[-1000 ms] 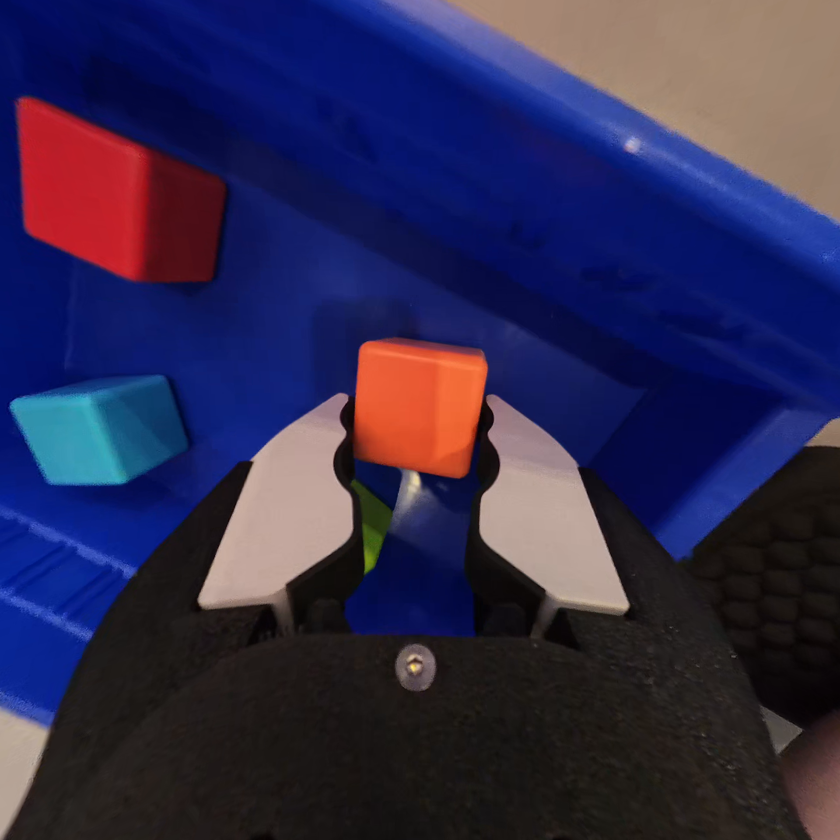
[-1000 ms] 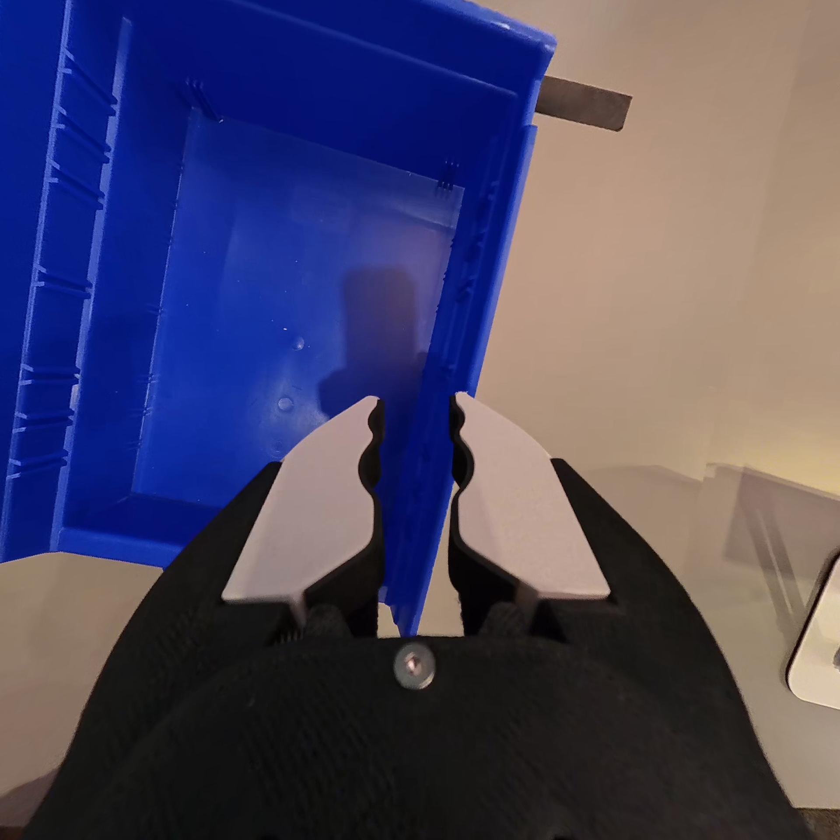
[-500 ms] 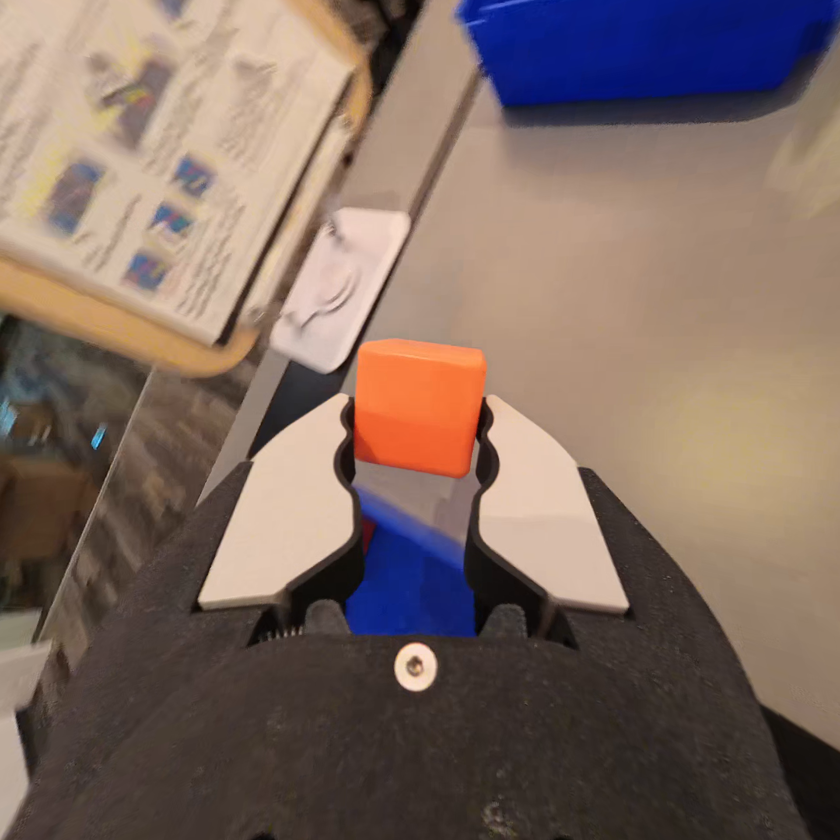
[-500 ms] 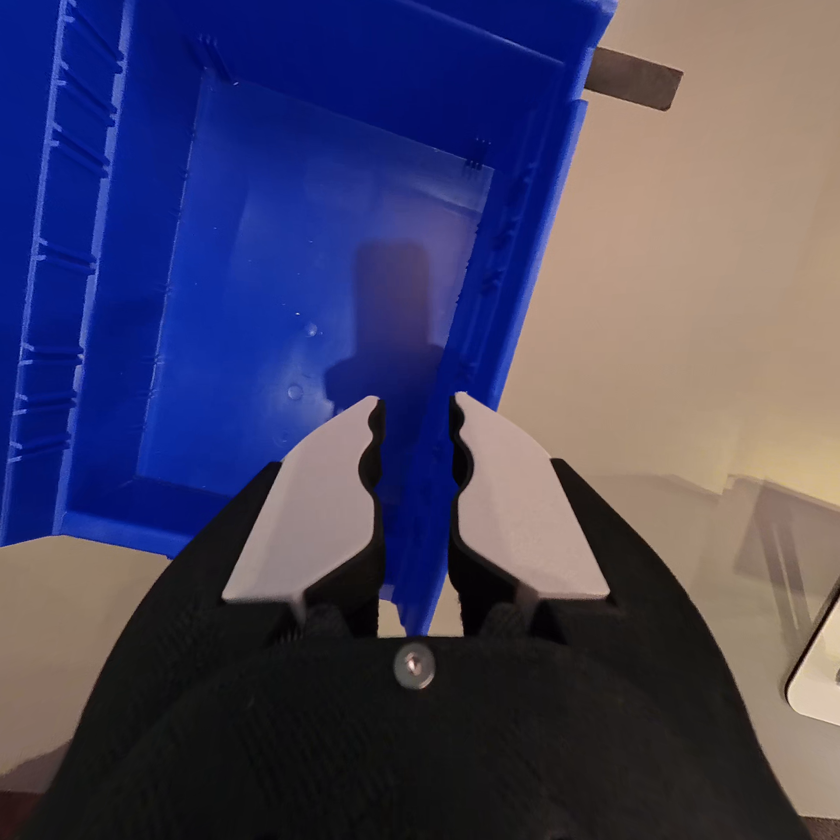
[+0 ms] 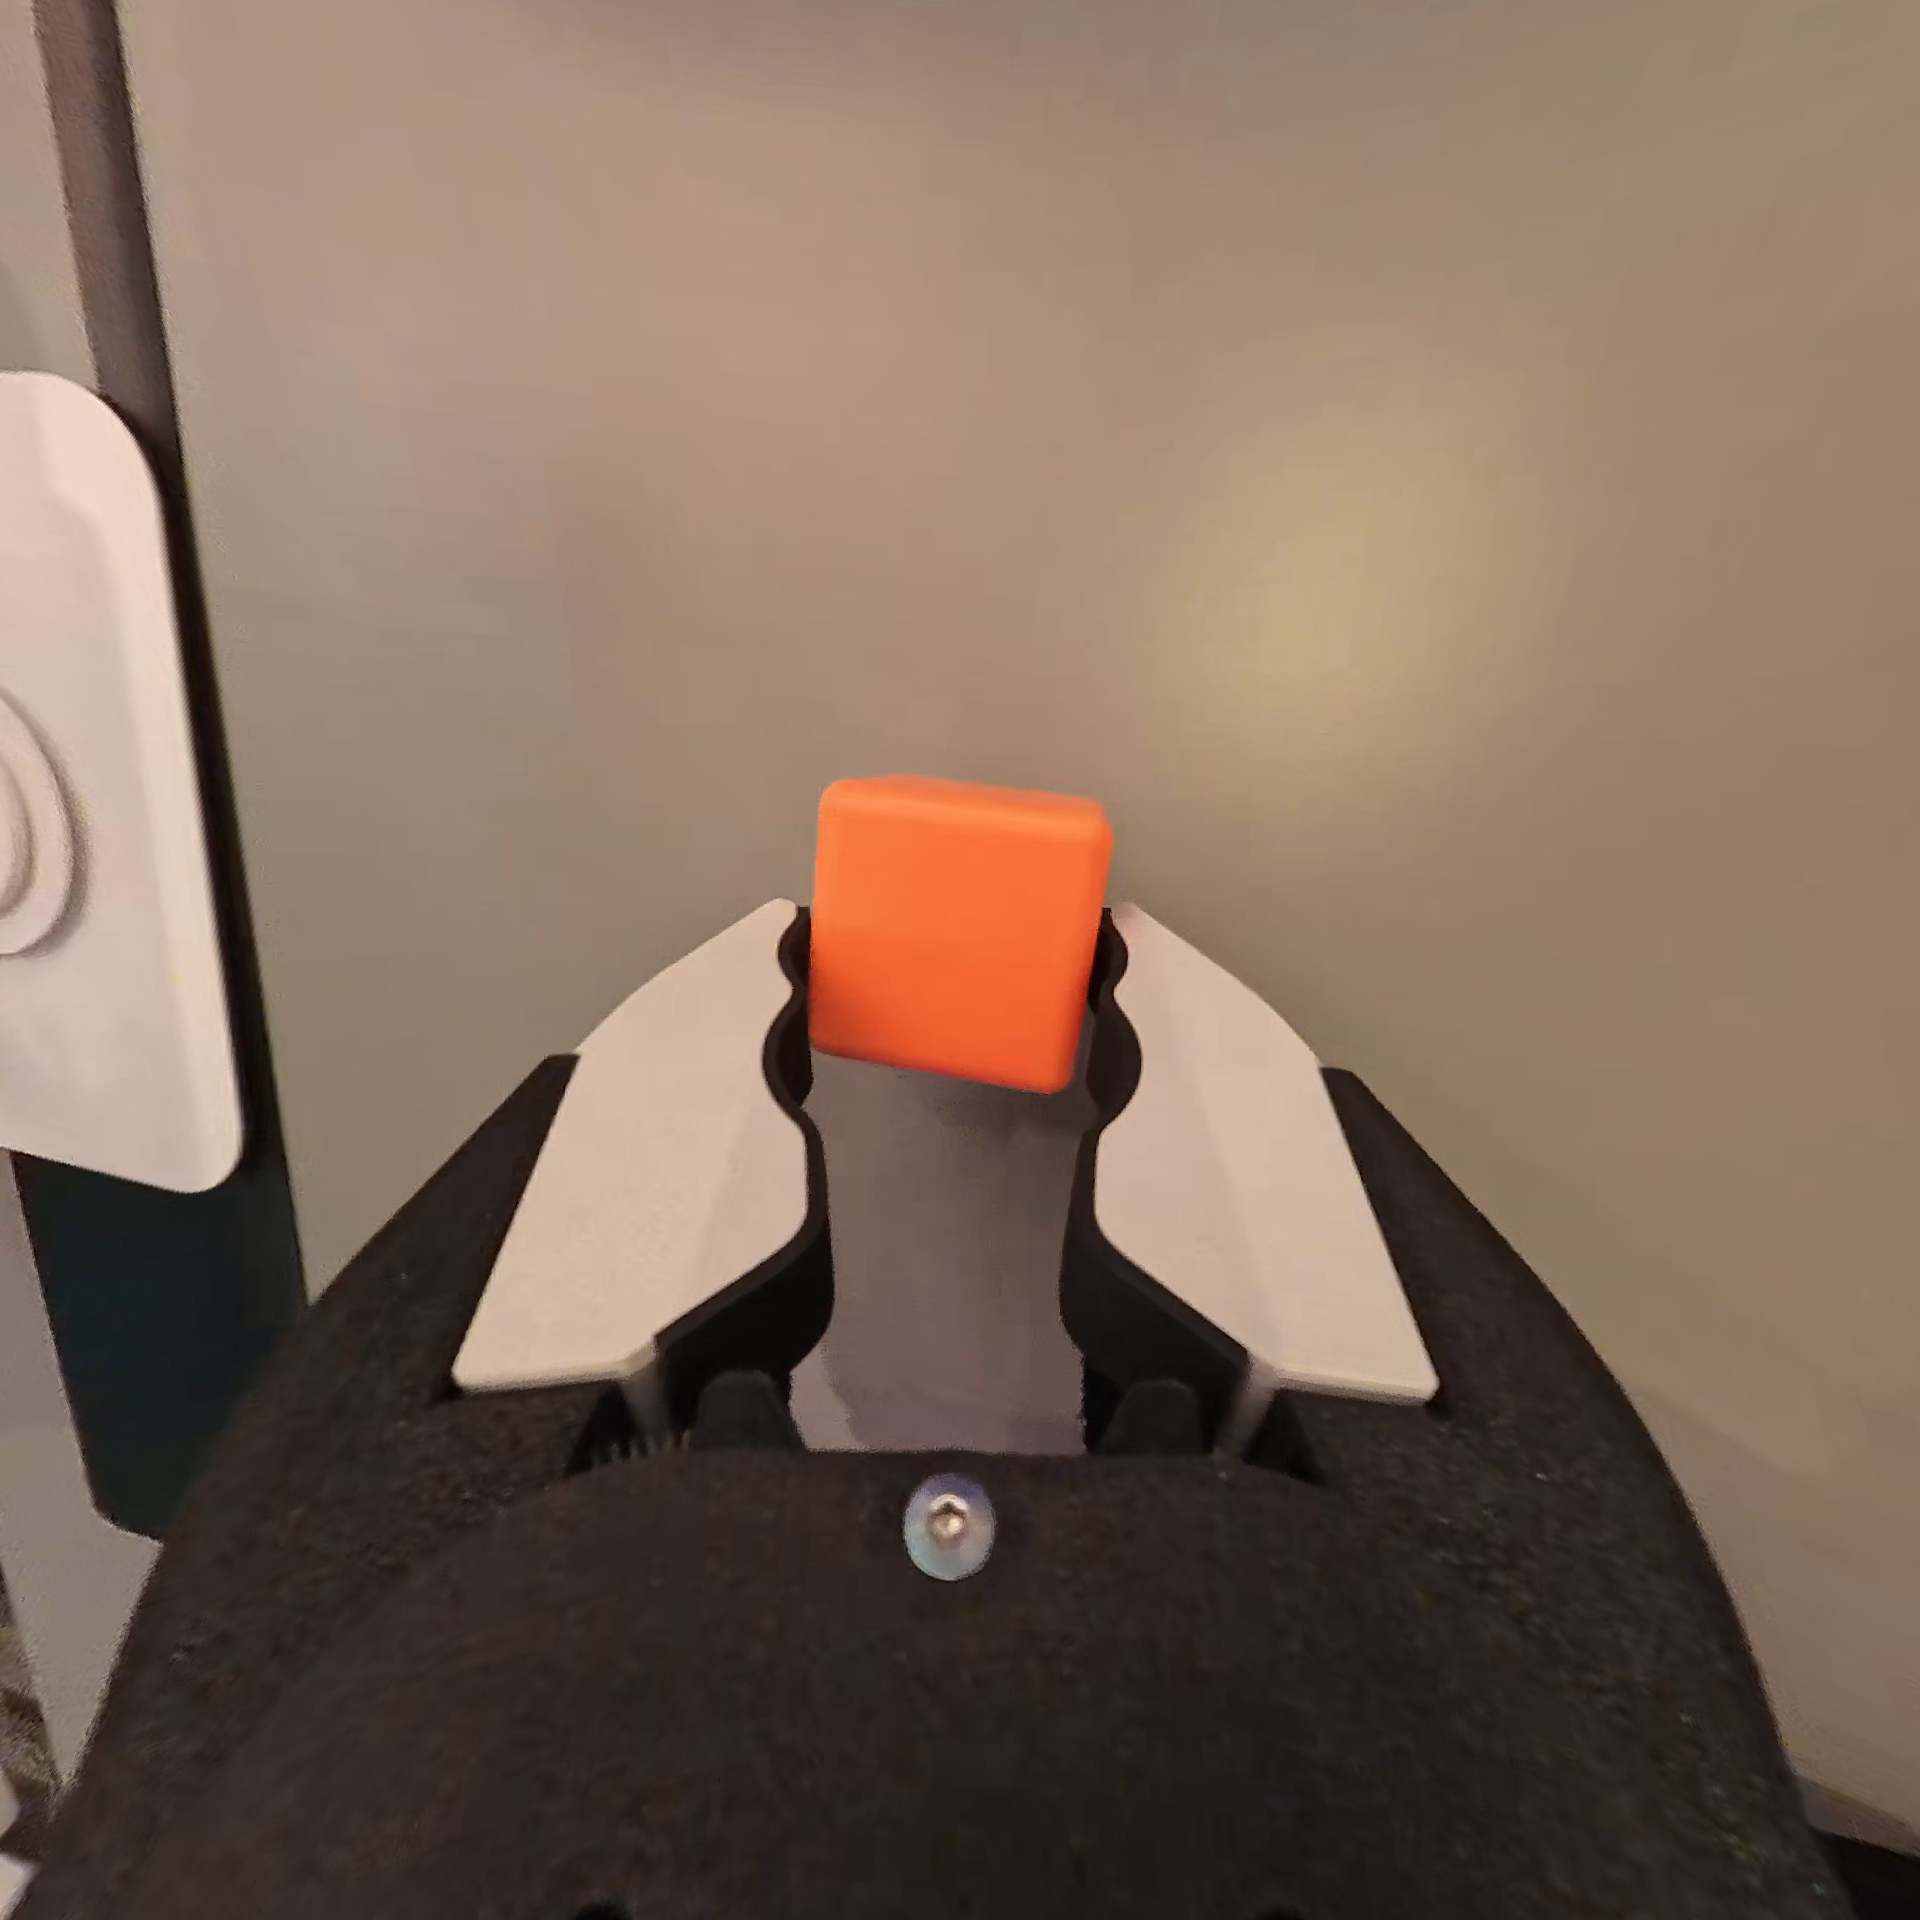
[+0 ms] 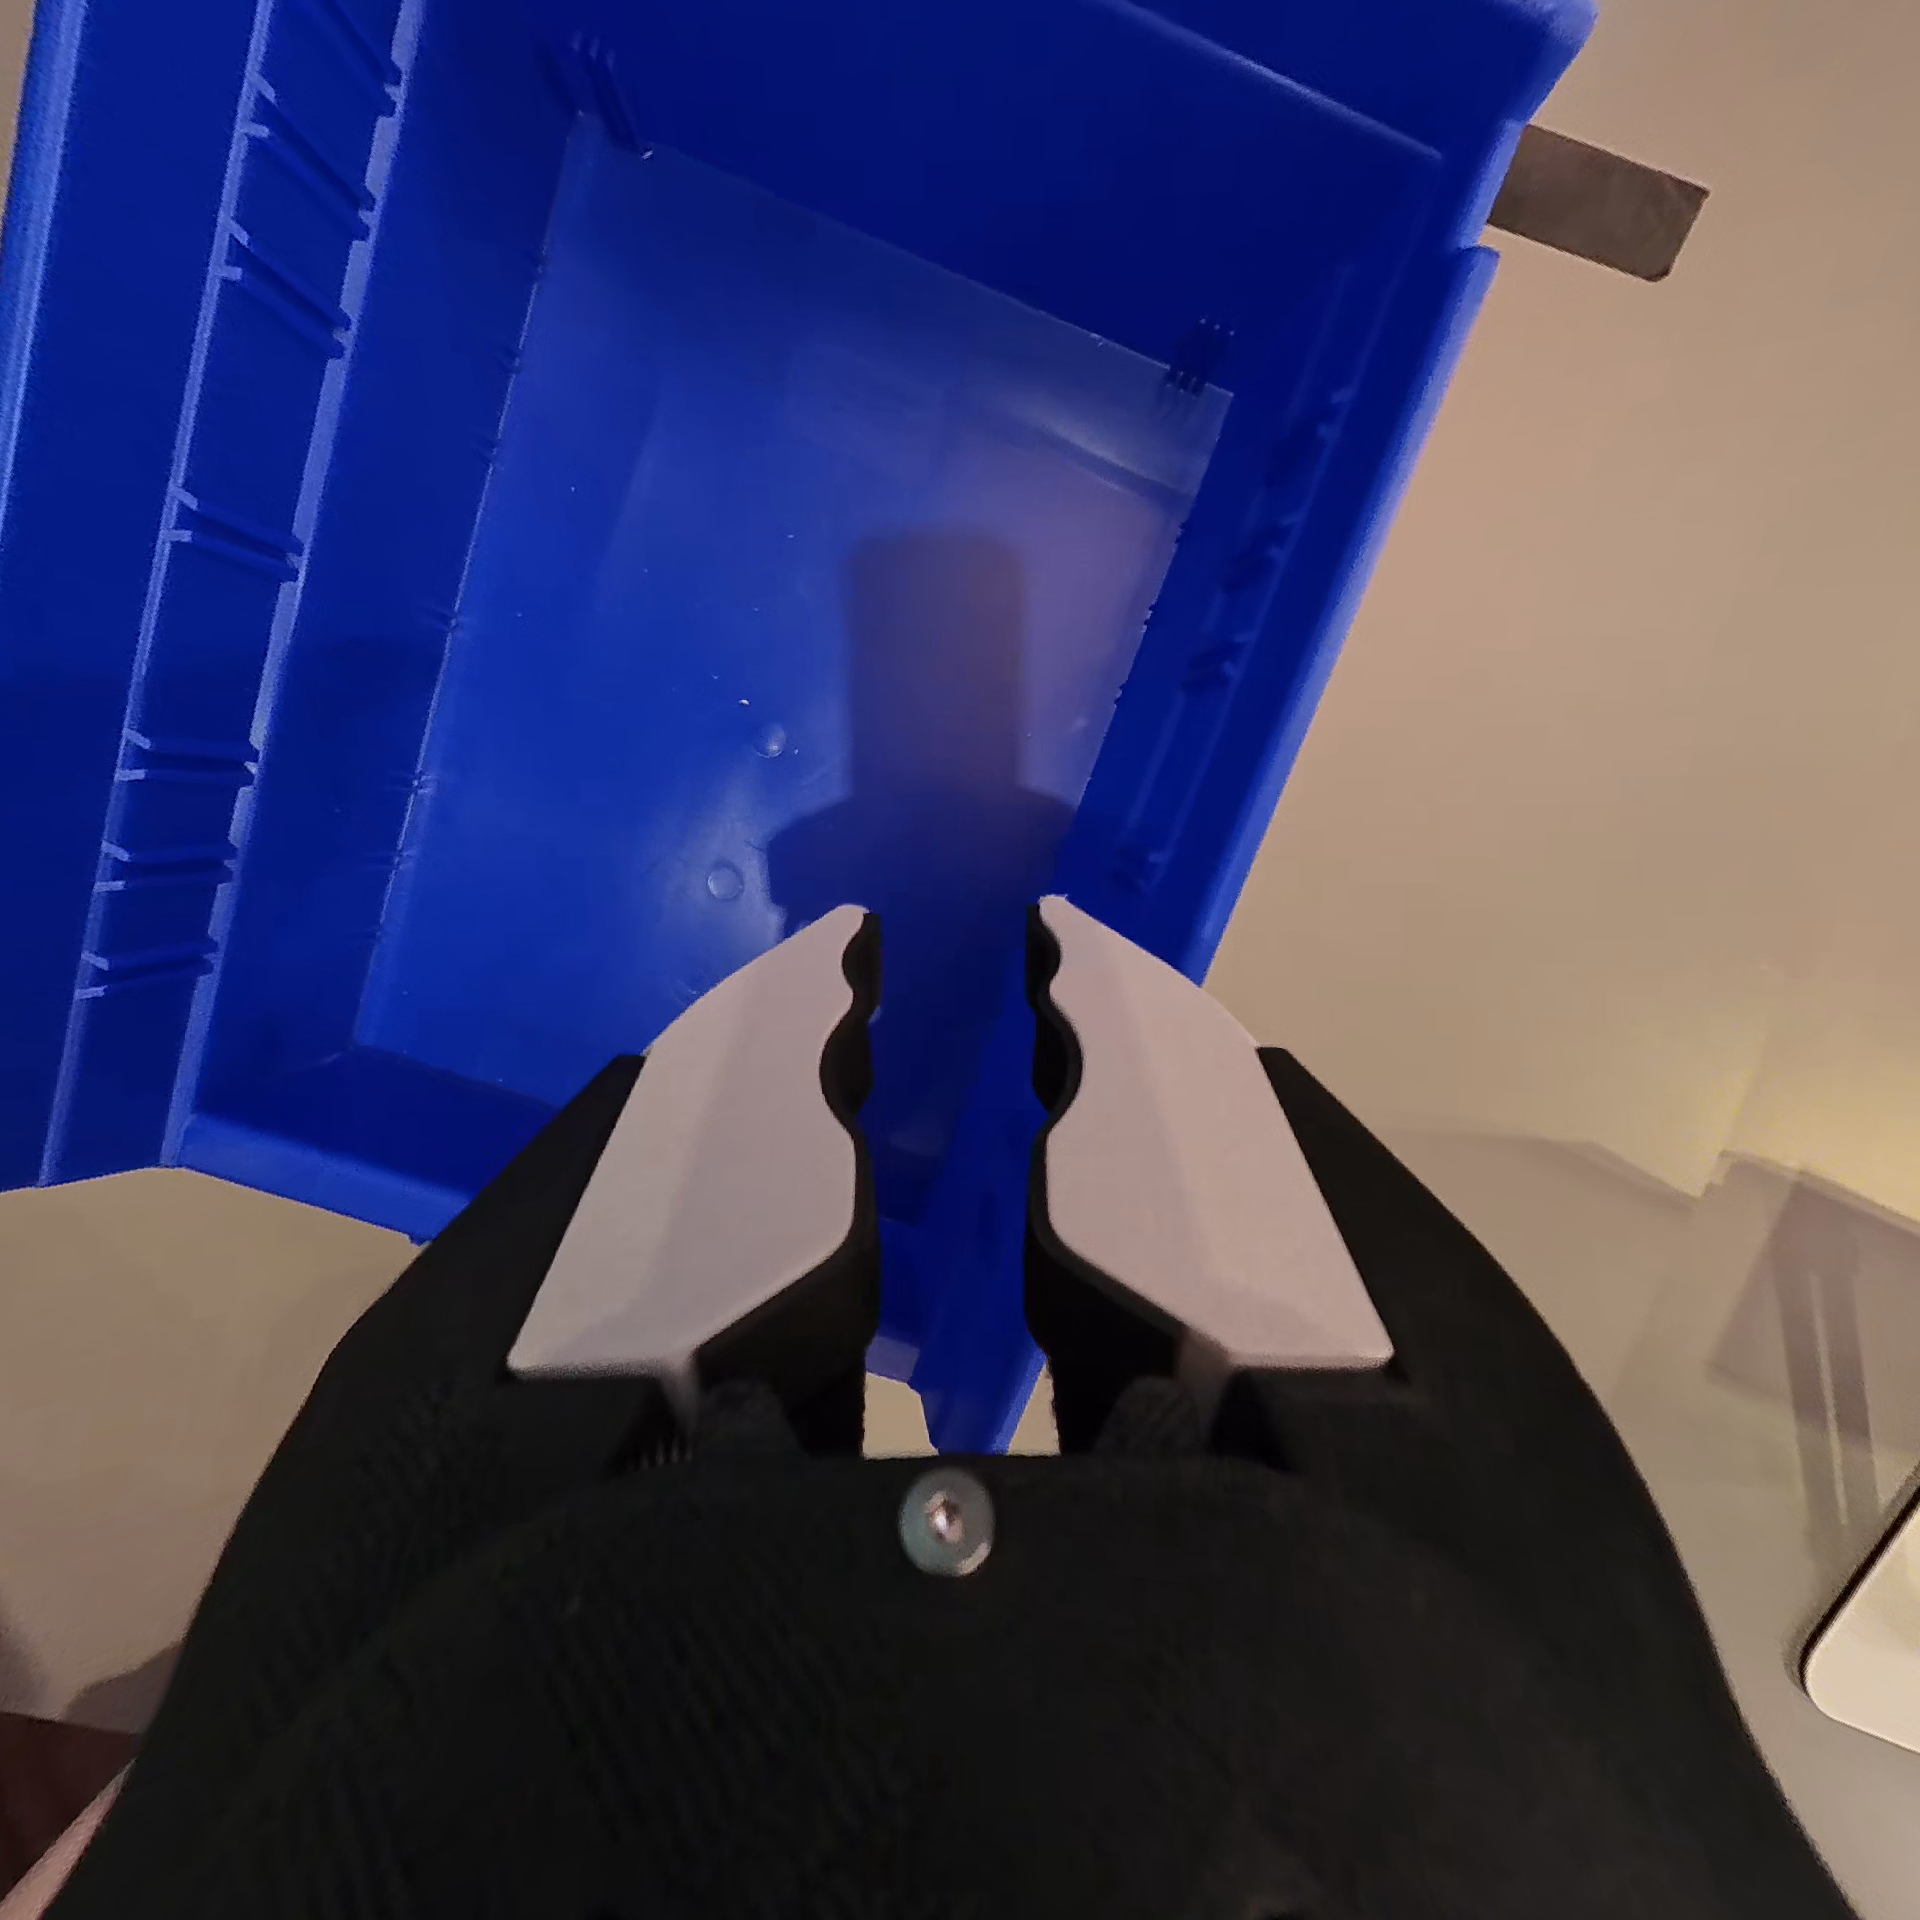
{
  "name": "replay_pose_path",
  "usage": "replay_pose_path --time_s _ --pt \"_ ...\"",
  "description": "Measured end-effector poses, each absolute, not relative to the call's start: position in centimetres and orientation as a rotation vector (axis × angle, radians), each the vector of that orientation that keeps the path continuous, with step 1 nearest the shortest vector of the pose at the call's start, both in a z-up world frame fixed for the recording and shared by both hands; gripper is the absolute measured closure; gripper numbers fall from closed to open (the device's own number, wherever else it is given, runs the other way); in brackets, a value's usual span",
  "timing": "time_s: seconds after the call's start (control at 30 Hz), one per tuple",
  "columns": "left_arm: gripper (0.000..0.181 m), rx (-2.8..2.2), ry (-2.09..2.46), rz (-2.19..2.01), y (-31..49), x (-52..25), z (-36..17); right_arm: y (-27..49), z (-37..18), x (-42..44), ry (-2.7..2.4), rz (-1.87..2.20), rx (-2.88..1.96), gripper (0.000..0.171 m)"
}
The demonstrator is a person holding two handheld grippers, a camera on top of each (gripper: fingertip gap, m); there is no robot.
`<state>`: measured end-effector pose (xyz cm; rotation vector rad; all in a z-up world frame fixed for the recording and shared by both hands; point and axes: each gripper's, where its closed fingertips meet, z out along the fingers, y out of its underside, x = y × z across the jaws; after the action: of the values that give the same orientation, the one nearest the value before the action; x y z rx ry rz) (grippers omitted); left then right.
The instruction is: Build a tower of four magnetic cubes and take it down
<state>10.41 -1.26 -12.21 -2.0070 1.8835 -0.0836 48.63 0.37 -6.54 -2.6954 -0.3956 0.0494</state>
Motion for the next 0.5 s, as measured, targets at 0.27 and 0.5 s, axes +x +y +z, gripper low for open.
replay_pose_path --time_s 0.27,0.5 --pt "0.131 -2.026 1.904 -0.124 -1.3 10.2 -14.3 0.2 -7.1 49.1 -0.392 0.053 -2.731 0.142" --pt "0.112 -2.067 1.937 -0.105 -1.6 9.5 -15.3 0.3 -7.3 49.2 -0.394 0.064 -2.723 0.142"
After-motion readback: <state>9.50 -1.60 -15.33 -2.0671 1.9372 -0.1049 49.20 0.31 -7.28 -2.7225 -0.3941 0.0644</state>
